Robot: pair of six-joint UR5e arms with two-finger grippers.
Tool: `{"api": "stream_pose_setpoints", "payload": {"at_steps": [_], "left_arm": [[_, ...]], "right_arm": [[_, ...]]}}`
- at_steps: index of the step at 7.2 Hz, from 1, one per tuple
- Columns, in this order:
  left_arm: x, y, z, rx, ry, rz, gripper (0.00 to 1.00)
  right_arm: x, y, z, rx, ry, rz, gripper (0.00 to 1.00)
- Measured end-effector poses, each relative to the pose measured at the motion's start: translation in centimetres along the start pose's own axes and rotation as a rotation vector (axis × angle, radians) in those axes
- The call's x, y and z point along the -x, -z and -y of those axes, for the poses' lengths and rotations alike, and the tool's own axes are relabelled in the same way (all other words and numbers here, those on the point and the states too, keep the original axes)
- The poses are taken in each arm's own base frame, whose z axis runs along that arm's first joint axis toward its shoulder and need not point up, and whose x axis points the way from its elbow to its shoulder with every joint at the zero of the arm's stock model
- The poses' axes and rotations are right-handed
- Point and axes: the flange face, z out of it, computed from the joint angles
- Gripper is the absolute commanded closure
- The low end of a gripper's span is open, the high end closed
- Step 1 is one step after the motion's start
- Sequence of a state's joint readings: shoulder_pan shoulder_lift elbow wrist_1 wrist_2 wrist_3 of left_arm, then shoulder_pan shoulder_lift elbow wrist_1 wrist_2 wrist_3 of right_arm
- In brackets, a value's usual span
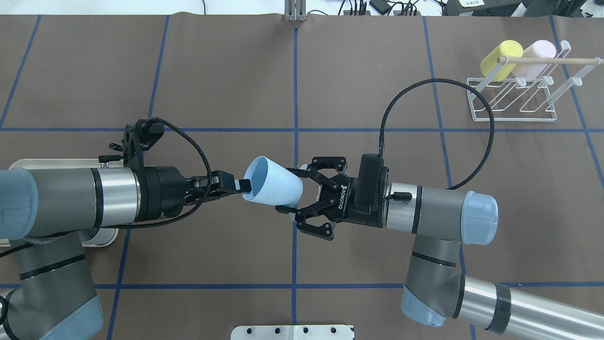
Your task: Transfer IKEA cup to right arm and place on rack
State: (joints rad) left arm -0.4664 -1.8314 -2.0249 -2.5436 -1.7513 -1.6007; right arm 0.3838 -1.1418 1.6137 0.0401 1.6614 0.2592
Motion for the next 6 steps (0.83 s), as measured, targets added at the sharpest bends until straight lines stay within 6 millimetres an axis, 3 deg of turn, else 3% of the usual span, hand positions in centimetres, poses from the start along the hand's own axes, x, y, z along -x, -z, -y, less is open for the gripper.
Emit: {"api": "stream_pose_setpoints", "payload": {"at_steps": [4,5,6], "left_arm": [[-0.6,0.6,0.7,0.013,-0.029,-0.002,0.00],[-0.3,1.4,2.3,0.017,-0.058,0.036,0.00],[0.3,2.7,4.3,0.015,-0.089,0.094,0.00]], "right_arm": [[-1.4,0.4,0.2,0.011,0.013,-0.025,0.68],[-2.8,1.0,0.4,0.026,0.024,-0.052,0.83],[-4.8,1.8,0.4,0.057,0.035,-0.092,0.89]]}}
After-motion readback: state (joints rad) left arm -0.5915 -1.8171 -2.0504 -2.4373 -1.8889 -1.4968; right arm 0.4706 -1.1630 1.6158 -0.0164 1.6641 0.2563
